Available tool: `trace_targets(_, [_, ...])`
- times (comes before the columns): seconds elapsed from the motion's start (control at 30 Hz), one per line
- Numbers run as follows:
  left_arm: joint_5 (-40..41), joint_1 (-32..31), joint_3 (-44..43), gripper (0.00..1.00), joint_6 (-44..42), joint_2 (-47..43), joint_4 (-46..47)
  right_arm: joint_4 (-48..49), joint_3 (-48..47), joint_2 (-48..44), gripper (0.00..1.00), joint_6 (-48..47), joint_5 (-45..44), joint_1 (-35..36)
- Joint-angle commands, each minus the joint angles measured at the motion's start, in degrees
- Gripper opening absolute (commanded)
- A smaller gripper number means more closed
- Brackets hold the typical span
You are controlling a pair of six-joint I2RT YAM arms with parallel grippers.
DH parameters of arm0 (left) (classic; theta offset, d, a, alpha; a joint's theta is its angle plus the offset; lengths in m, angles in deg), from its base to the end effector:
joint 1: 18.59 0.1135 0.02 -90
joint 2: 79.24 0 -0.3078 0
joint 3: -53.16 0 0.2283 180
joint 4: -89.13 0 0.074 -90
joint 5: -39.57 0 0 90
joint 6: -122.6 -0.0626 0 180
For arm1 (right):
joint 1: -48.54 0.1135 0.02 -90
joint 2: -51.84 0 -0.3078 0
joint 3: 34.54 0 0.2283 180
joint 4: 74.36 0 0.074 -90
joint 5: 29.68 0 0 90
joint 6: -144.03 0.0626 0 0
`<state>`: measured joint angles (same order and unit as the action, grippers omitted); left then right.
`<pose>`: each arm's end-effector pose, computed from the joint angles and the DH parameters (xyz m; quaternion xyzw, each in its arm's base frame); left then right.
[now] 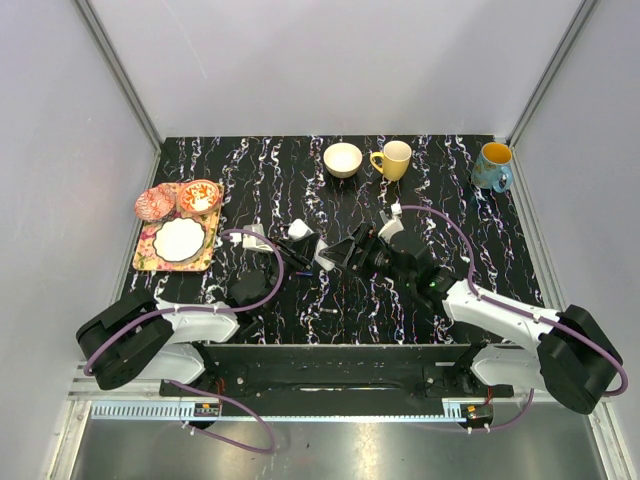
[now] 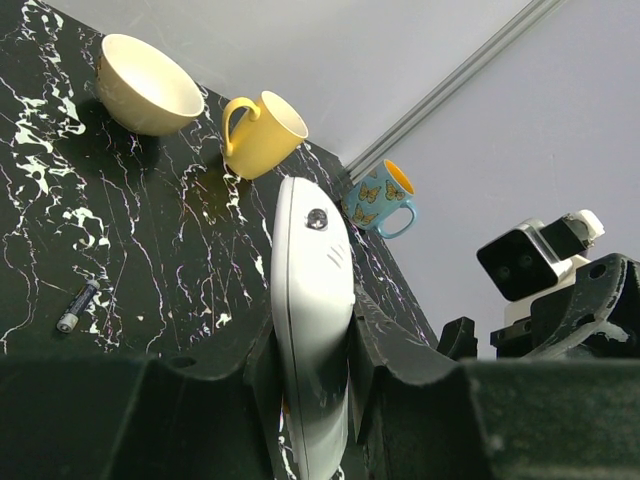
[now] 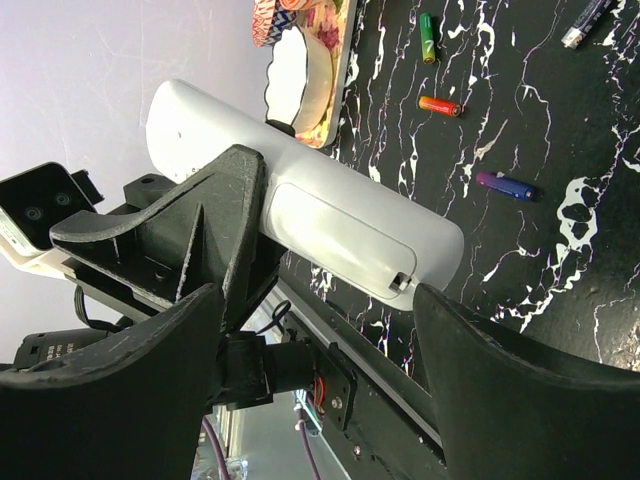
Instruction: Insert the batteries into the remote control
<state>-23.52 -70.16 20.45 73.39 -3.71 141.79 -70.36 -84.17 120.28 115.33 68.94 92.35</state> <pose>0.1704 -0.1692 0.2785 -0.1184 0.6401 -0.4332 0.6233 0.1771 0.1829 0.2914 0.0748 0.7879 0.5192 0.3226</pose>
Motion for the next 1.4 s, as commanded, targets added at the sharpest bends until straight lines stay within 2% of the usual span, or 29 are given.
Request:
trace_targets(0.0, [-1.52, -1.16, 0.07, 0.00, 1.39, 0.32, 4.52, 3.96, -3.31, -0.24, 0.82, -0.74, -0.89, -0.75])
trace_targets(0.43, [-2.74, -1.25, 0.07, 0.00, 2.18, 0.50, 4.88, 4.40, -2.87, 0.55, 0.82, -0.74, -0.71, -0.83])
trace_targets(0.73, [-4.07, -1.60, -0.01, 0.00, 5.79, 7.26, 9.88, 4.92, 0.37, 0.99, 0.81, -0.39, 0.08, -1.36])
trace_targets(1.37, [-1.96, -3.54, -2.04, 0.00, 3.24, 10.52, 9.01, 7.91, 1.35, 1.52, 0.80, -0.13, 2.19, -2.42])
